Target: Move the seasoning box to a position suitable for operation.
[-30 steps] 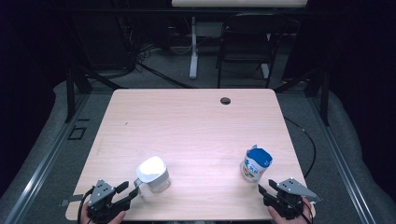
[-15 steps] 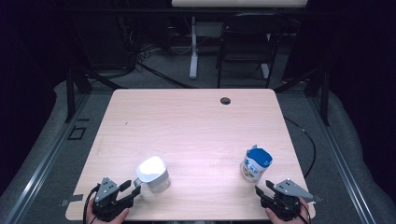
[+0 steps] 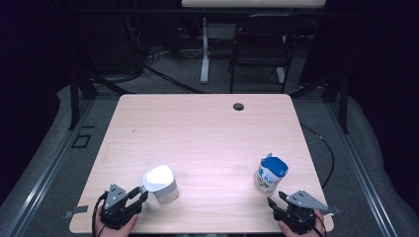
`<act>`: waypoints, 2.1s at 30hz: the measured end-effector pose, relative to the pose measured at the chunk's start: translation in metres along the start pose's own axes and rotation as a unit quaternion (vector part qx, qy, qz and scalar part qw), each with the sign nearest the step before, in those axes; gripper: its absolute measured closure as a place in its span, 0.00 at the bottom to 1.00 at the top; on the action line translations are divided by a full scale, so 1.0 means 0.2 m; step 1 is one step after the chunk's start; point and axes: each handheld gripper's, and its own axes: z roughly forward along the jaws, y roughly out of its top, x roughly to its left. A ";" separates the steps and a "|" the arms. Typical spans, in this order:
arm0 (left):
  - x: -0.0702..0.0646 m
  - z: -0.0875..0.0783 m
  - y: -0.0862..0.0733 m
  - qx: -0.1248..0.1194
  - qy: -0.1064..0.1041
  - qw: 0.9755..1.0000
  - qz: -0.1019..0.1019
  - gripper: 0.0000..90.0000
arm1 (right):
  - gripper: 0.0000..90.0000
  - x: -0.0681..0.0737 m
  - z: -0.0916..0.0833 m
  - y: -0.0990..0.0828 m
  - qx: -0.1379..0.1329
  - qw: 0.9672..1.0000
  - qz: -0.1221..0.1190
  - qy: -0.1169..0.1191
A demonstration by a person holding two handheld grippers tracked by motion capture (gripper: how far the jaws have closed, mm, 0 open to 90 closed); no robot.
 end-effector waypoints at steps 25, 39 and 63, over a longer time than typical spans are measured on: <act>0.04 0.09 0.07 0.005 0.021 1.000 0.004 0.76 | 0.57 0.04 0.02 0.01 0.005 1.000 -0.012 0.012; 0.05 0.14 0.08 -0.005 0.012 1.000 0.026 0.73 | 0.56 0.06 0.05 0.00 0.011 1.000 -0.017 0.020; 0.01 0.14 0.07 -0.005 0.018 0.999 0.051 0.80 | 0.56 0.08 0.07 0.00 0.011 0.999 -0.026 0.023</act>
